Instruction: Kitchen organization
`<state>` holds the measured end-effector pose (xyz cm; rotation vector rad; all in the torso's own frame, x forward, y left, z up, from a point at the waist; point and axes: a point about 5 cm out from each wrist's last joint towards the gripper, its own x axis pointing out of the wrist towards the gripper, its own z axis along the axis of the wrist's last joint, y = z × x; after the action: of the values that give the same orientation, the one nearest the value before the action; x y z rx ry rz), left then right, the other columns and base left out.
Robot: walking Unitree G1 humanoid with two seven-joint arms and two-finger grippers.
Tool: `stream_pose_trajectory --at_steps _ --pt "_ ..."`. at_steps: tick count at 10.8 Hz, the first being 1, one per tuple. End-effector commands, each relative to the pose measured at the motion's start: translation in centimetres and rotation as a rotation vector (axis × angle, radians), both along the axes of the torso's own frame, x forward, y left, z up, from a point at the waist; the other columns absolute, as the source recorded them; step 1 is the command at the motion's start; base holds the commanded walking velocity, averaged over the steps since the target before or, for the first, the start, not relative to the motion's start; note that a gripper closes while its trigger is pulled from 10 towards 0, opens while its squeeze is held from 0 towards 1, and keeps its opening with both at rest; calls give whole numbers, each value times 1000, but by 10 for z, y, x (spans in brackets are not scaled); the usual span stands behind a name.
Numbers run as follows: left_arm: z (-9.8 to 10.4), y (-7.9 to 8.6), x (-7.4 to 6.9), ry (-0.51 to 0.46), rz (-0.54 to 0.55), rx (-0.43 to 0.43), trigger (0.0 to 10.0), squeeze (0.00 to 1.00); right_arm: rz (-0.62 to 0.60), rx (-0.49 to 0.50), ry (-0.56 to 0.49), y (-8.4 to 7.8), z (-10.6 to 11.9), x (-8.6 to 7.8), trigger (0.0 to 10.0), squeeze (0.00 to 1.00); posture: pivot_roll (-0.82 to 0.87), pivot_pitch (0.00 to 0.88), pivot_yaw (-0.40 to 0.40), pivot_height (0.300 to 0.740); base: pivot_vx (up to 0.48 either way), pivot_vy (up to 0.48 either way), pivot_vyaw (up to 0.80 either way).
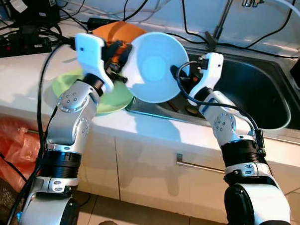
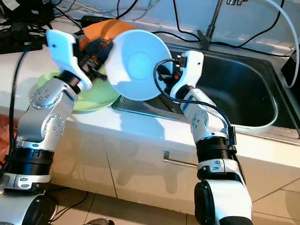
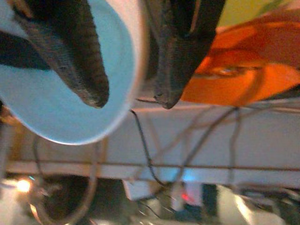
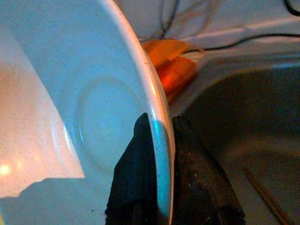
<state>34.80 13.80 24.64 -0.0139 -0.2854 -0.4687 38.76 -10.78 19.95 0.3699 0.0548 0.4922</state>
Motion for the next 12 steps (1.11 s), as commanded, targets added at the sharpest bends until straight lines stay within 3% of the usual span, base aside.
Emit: stream_pose_trajectory --at_steps 1,4,5,8,10,12 --pt "0 -5 -3 10 -48 13 10000 1000 -61 5 -25 -10 9 4 0 0 146 26 -31 740 0 0 0" --pt "-18 -12 -14 137 -211 84 10000 1000 -281 -56 49 -40 -5 13 0 0 158 28 -34 740 0 0 0" --pt "-36 -24 -22 242 -313 172 10000 1000 -369 -158 76 -63 -15 16 0 0 166 29 -29 740 0 0 0" --pt "-56 -33 -31 362 -392 259 10000 1000 -418 -296 85 -84 -20 17 0 0 170 33 -24 740 0 0 0" --pt "-66 -25 -33 434 -380 288 10000 1000 -415 -432 127 -100 -40 10 0 0 184 41 -14 740 0 0 0" --pt "-67 -21 -36 456 -364 309 10000 1000 -417 -506 184 -111 -53 5 0 0 203 49 -12 740 0 0 0"
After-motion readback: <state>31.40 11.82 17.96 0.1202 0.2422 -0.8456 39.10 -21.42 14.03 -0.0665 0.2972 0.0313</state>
